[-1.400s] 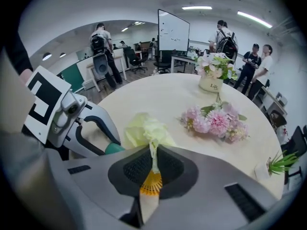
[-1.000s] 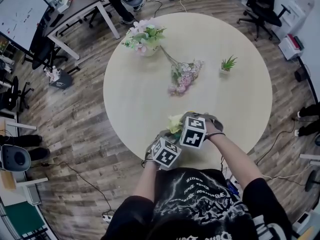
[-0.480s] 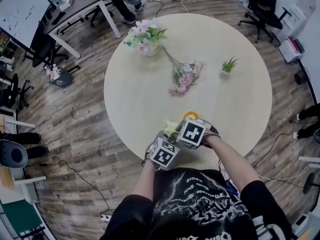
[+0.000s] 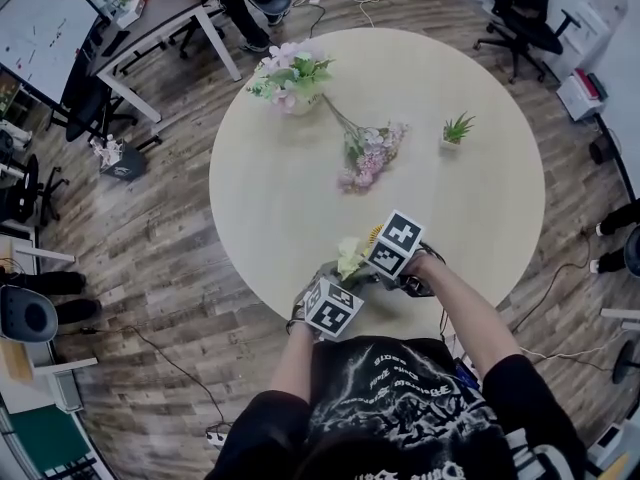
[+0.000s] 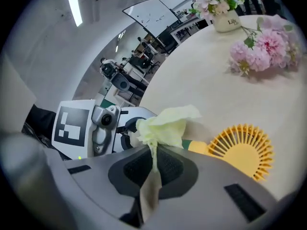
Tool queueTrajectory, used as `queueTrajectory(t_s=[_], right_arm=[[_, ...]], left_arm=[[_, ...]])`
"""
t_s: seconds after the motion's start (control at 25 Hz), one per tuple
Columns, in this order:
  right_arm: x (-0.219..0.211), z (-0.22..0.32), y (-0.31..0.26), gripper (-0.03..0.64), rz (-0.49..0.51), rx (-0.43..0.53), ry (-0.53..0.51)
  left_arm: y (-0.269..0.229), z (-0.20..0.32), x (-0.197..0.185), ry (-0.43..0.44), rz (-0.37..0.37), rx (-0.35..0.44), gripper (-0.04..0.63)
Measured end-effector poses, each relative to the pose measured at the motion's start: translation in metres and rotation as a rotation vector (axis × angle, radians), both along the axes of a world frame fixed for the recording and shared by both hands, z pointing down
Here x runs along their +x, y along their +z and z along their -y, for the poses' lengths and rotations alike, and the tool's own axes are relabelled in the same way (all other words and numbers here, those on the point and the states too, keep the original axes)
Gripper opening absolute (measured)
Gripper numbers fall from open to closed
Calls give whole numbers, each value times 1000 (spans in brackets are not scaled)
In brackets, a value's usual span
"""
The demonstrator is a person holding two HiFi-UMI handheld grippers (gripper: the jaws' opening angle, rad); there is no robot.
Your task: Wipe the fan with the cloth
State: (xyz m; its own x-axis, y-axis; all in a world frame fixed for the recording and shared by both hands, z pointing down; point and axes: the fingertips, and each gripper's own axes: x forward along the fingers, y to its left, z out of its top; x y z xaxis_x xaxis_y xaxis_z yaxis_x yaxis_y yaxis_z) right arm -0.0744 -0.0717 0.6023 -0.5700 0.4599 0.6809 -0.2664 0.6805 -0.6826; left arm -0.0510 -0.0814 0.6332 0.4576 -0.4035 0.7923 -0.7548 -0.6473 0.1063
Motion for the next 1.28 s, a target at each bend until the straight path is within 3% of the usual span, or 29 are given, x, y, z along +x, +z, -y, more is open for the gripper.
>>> queueTrajectory(t_s=[0.68,1.08,1.28], right_arm=[[29,-4,5,25,25,80,103],[48,-6,16,25,9,141,124],[42,-1,25,25,28,162,233]], left_arm=[[1,1,0,18,2,-50,175],[1,3,-1,-17,-42,-129,173],[0,6,-4,-55,-72,-168,173]])
